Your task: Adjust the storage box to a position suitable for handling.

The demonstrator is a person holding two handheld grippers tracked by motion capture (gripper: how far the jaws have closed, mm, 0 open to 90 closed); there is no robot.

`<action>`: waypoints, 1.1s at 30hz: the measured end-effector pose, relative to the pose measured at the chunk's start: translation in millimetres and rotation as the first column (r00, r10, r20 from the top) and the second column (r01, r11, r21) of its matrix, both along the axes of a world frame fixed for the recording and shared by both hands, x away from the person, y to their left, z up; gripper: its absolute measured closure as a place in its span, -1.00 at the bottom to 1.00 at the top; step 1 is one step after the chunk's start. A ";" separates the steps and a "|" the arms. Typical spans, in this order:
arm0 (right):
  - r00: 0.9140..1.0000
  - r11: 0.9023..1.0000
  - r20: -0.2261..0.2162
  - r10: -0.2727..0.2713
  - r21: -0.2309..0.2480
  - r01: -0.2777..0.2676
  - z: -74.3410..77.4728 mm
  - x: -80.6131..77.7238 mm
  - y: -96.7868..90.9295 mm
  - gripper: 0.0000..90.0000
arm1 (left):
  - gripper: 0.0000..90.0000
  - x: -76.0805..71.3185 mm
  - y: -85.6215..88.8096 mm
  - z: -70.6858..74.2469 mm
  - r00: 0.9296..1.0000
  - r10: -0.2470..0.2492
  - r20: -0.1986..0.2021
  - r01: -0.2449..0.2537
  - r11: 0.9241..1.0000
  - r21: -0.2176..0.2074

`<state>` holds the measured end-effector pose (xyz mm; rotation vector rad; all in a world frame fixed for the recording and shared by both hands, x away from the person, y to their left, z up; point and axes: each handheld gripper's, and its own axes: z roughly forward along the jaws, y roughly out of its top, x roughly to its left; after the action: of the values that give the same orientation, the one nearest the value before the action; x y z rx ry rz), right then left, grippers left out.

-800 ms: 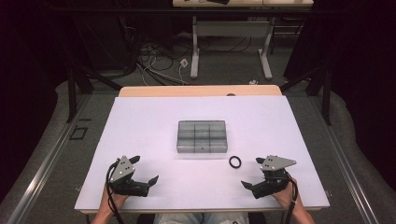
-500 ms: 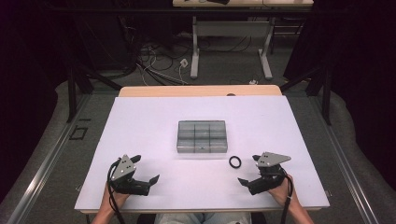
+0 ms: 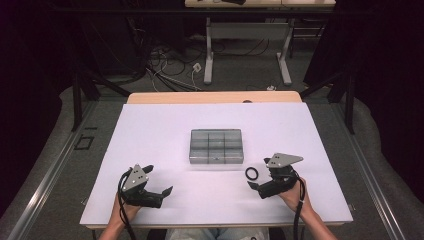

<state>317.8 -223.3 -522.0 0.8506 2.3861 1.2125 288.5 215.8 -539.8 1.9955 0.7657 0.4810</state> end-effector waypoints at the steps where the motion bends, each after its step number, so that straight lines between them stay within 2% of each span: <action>1: 1.000 1.000 -0.002 0.003 -0.002 -0.003 2.6 4.4 4.6 -1.00 | -1.00 0.4 -0.5 -0.4 1.000 0.001 -0.003 -0.001 1.000 -0.001; 10: 1.000 1.000 0.001 0.016 0.011 -0.016 12.7 27.1 23.3 -1.00 | -1.00 1.8 -0.5 -0.6 1.000 0.004 -0.004 -0.004 1.000 0.008; 14: 0.999 1.000 -0.011 0.030 -0.001 -0.030 16.2 44.0 36.9 -1.00 | -1.00 2.1 0.2 -0.9 1.000 0.003 -0.006 -0.003 1.000 0.007; 17: 0.999 0.999 -0.015 0.030 0.017 -0.029 17.2 56.2 45.5 -1.00 | -1.00 2.1 0.5 -0.7 1.000 0.004 -0.006 -0.004 1.000 0.010; 20: 0.999 0.999 -0.025 0.031 0.013 -0.030 20.2 68.0 52.9 -1.00 | -1.00 1.5 0.2 -0.7 1.000 0.008 0.001 -0.008 1.000 0.003; 21: 0.999 0.999 -0.025 0.031 0.013 -0.030 20.2 68.0 52.9 -1.00 | -1.00 1.5 0.3 -0.7 1.000 0.011 0.001 -0.011 1.000 0.002; 23: 0.999 1.000 -0.028 0.028 0.010 -0.028 23.0 80.5 58.7 -1.00 | -1.00 2.2 0.6 -0.8 1.000 0.008 -0.006 -0.008 1.000 0.009; 27: 0.999 1.000 -0.028 0.021 0.014 -0.021 24.3 90.2 62.2 -1.00 | -1.00 2.8 0.0 -1.6 1.000 0.008 -0.006 -0.008 1.000 0.007; 29: 0.999 1.000 -0.038 0.016 0.019 -0.015 24.3 101.0 64.8 -1.00 | -1.00 2.8 0.3 -2.0 1.000 0.008 -0.008 -0.008 1.000 0.007; 33: 0.999 1.000 -0.048 0.002 0.022 0.000 23.5 108.8 67.4 -1.00 | -1.00 3.1 0.8 -2.2 1.000 0.009 -0.011 -0.009 1.000 0.007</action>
<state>426.6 -155.9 -498.5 0.8955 2.4156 1.2343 291.5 216.6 -542.0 2.0032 0.7804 0.4790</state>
